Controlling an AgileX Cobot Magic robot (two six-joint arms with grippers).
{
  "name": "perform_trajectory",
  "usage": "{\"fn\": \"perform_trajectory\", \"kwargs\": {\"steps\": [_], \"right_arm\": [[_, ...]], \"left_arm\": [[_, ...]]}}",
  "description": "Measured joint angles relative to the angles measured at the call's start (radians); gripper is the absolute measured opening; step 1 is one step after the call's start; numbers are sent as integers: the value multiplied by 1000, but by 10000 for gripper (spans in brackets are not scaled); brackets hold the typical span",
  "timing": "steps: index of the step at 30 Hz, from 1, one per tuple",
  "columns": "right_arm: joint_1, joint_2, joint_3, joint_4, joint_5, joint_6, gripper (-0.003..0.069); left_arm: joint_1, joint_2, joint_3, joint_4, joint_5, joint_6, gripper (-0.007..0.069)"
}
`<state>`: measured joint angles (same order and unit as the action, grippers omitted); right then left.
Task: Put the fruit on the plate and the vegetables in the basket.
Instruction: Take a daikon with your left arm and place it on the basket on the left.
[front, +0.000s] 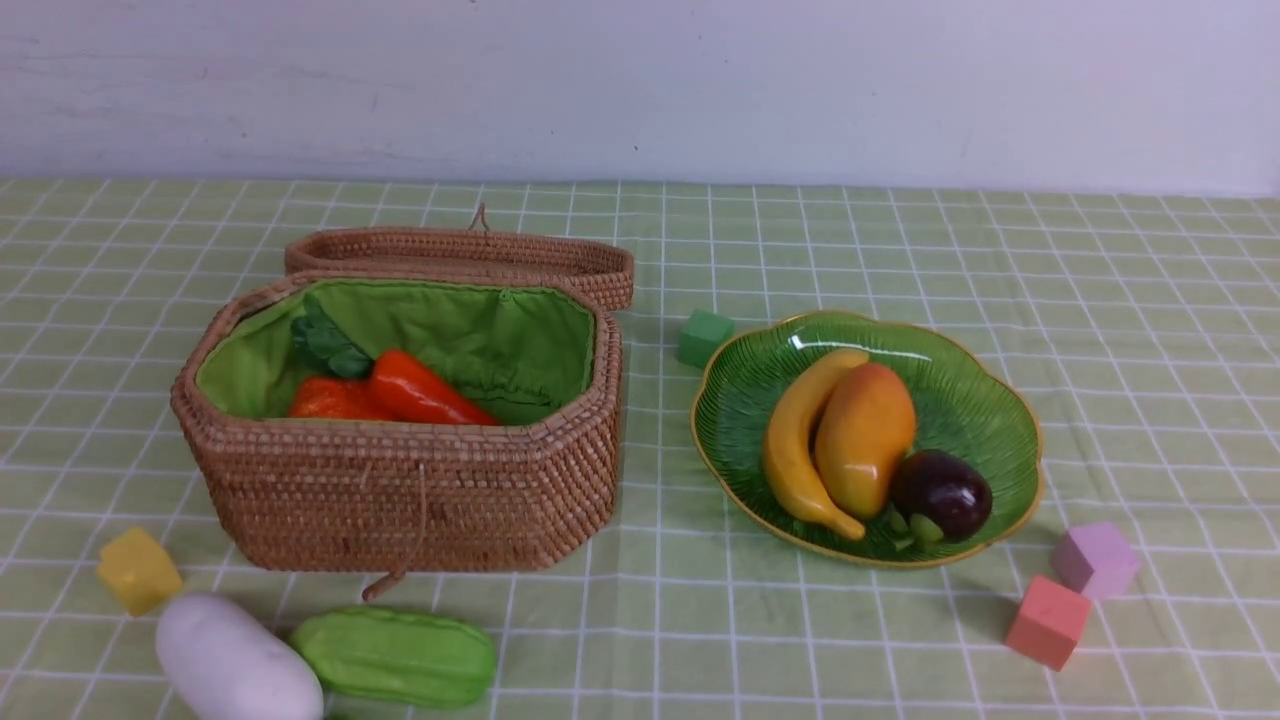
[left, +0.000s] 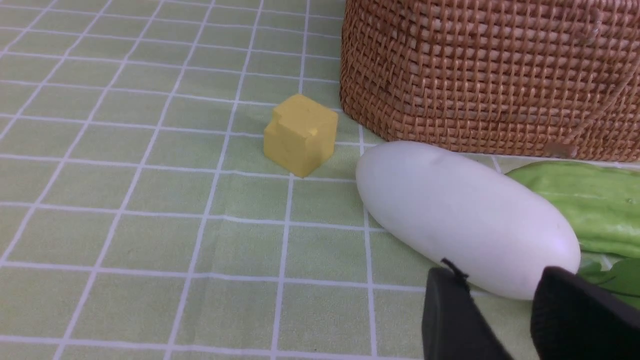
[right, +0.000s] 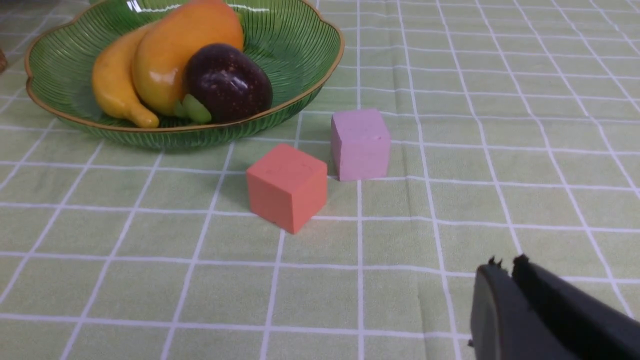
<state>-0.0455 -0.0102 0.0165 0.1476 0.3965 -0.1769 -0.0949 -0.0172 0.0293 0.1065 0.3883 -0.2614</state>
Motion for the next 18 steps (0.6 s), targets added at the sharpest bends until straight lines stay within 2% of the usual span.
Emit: {"fn": "perform_trajectory", "kwargs": {"steps": [11,15,18], "right_arm": [[0,0,0,0,0,0,57],[0,0,0,0,0,0,61],[0,0,0,0,0,0,65]], "left_arm": [[0,0,0,-8,-15,-4,239],[0,0,0,-80,-76,-59,239],[0,0,0,-216,-202,-127,239]]}}
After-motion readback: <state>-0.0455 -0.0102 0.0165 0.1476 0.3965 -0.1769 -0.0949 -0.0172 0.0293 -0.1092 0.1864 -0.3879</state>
